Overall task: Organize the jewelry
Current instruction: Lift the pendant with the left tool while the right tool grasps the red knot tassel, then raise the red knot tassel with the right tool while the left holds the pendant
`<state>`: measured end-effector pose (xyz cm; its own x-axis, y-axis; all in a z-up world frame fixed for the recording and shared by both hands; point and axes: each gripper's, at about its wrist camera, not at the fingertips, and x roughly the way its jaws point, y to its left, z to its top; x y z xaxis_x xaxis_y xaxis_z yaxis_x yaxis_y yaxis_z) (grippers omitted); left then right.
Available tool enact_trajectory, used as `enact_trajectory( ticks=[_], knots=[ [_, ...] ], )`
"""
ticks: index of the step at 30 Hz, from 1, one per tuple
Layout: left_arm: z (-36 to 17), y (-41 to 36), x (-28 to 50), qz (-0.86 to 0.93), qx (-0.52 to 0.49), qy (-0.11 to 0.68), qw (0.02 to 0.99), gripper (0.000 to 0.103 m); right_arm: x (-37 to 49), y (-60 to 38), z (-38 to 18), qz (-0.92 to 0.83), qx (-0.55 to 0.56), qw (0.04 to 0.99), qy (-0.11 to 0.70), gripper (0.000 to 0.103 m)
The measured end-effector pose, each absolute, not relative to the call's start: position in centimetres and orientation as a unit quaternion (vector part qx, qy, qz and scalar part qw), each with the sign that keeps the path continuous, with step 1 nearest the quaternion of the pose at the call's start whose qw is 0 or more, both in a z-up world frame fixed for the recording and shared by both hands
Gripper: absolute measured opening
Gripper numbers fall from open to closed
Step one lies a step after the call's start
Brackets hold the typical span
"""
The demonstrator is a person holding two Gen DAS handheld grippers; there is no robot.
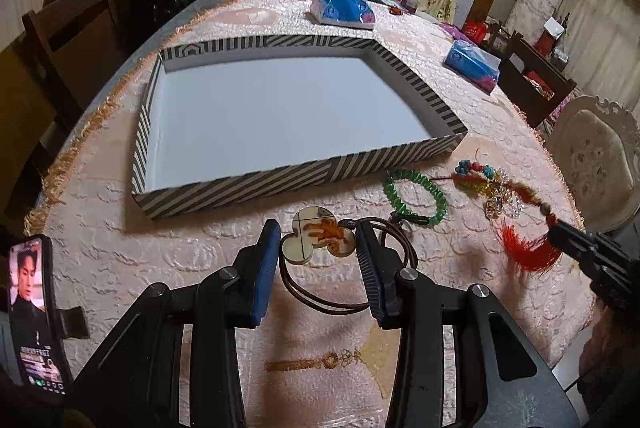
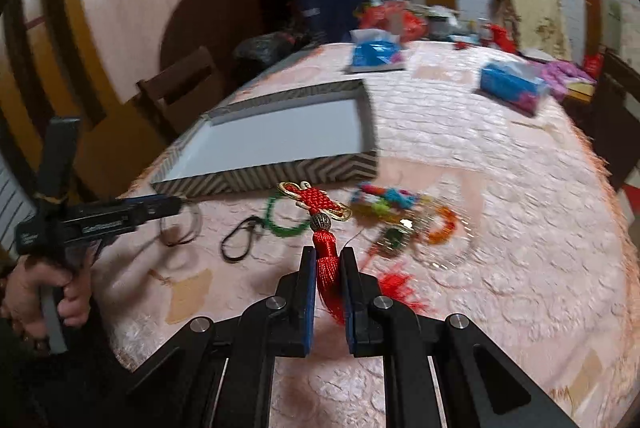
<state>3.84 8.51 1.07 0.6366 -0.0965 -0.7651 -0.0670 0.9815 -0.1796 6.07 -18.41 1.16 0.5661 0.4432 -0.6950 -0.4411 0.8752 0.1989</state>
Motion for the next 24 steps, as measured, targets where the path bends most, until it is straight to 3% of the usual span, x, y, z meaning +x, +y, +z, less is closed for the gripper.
enact_trajectory(
  ticks=[24],
  knots=[
    [1.7,7.8,3.1,-0.015,-0.088,0.417,0.905,0.038,4.8,-16.9,1.2,0.218,-0.004,0.885,0.412,0.011]
  ],
)
